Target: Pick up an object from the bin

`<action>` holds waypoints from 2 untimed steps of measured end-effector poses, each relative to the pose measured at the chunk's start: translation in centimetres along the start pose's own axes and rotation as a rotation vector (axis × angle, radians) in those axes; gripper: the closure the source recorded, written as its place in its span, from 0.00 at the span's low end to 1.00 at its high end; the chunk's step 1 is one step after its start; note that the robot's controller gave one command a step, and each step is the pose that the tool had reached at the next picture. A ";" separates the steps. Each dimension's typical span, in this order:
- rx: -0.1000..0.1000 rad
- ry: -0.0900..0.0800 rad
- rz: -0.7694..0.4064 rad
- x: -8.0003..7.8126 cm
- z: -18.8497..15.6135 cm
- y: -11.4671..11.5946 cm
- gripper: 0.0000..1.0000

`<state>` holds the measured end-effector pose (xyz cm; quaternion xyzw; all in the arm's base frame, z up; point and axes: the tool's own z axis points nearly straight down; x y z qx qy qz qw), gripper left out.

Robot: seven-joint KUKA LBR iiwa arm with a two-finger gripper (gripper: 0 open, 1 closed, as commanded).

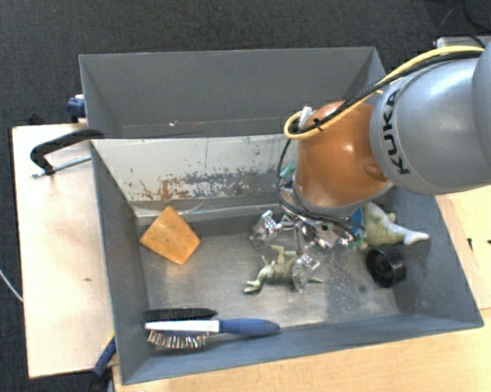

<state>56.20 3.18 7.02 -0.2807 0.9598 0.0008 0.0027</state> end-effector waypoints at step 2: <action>0.006 -0.009 0.017 -1.1 -13.7 -0.3 1.00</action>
Offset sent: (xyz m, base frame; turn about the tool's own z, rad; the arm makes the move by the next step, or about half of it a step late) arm 0.0000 0.0000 0.0000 0.0000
